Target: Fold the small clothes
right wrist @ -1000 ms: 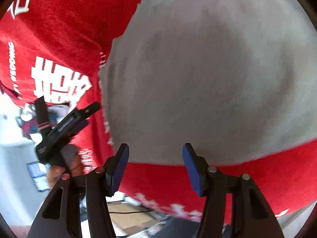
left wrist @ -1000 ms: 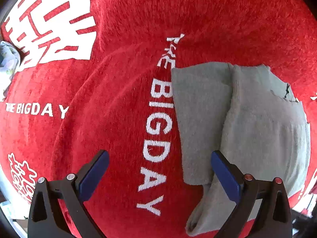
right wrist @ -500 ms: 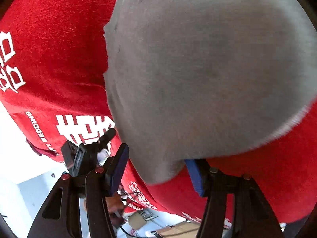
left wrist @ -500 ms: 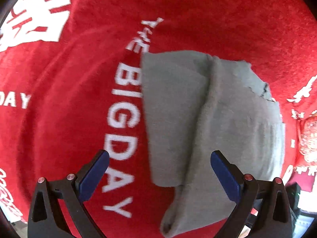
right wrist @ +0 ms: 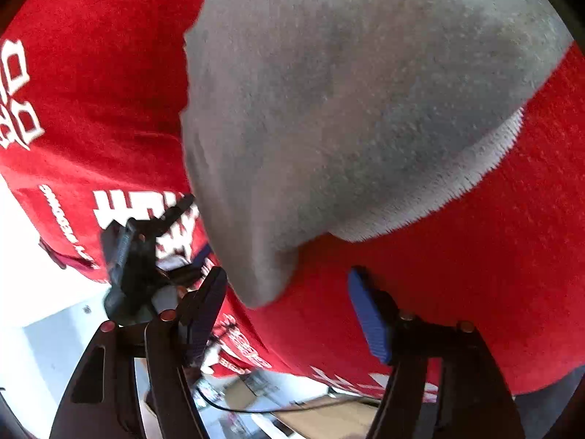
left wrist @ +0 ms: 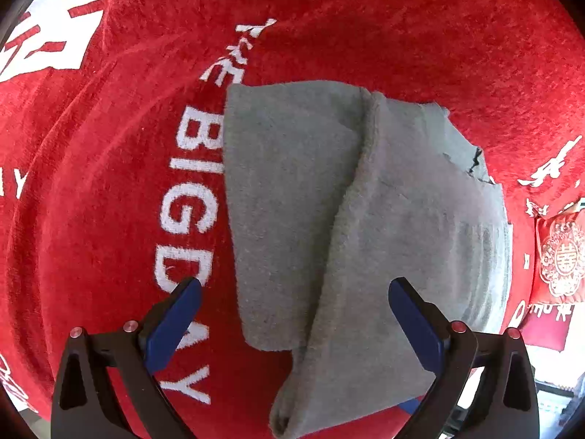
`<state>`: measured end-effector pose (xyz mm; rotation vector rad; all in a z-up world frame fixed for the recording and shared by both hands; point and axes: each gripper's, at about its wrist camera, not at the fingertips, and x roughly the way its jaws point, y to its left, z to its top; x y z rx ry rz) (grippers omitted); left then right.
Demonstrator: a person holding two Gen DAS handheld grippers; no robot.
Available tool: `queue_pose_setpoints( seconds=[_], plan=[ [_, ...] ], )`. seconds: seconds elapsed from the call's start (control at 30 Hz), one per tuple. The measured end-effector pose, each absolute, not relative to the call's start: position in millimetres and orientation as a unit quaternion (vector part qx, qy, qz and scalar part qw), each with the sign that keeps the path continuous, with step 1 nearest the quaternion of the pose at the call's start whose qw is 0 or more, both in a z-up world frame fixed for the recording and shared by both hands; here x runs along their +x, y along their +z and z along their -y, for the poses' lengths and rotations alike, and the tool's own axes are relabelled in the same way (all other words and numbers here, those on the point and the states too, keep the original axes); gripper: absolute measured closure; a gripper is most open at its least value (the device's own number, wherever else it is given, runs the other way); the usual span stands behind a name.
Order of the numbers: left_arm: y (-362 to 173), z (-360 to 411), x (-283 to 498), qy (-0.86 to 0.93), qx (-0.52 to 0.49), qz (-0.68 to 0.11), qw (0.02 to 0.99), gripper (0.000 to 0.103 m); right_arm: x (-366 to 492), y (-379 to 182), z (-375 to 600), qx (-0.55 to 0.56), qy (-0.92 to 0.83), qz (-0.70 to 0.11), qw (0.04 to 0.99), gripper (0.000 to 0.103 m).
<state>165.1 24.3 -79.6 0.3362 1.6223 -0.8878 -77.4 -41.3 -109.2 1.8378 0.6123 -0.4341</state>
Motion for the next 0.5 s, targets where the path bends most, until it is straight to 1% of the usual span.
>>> queue_pose_setpoints(
  seconds=[0.13,0.2,0.23,0.27,0.3,0.4,0.5],
  plan=[
    [-80.5,-24.8,168.1,-0.386,0.142,-0.698,0.586,0.001,-55.6,-121.3,57.0,0.794,-0.169,-0.2,0.549,0.031],
    [-80.8,-23.9,167.8,-0.392,0.141,-0.698,0.582,0.001,-43.1,-125.0,62.0,0.801,-0.163,-0.193,0.543,0.032],
    [-81.1,-24.1,168.3,-0.394,0.139,-0.7,0.579,0.001,-37.1,-128.6,64.1,0.806,-0.158,-0.194,0.536,0.046],
    [-81.0,-25.3,169.9,-0.397,0.135,-0.702,0.575,0.001,-33.1,-132.2,65.1,0.811,-0.155,-0.203,0.526,0.082],
    [-80.3,-27.2,172.2,-0.399,0.132,-0.705,0.571,0.001,-31.3,-132.6,65.7,0.813,-0.154,-0.207,0.522,0.089],
    [-79.3,-22.3,170.8,-0.413,0.109,-0.718,0.549,0.001,-33.3,-115.4,71.7,0.818,-0.118,-0.169,0.538,0.089],
    [-78.3,-8.4,162.0,-0.431,0.079,-0.729,0.526,0.001,-30.6,-97.6,79.4,0.812,-0.086,-0.152,0.557,0.09]
  ],
)
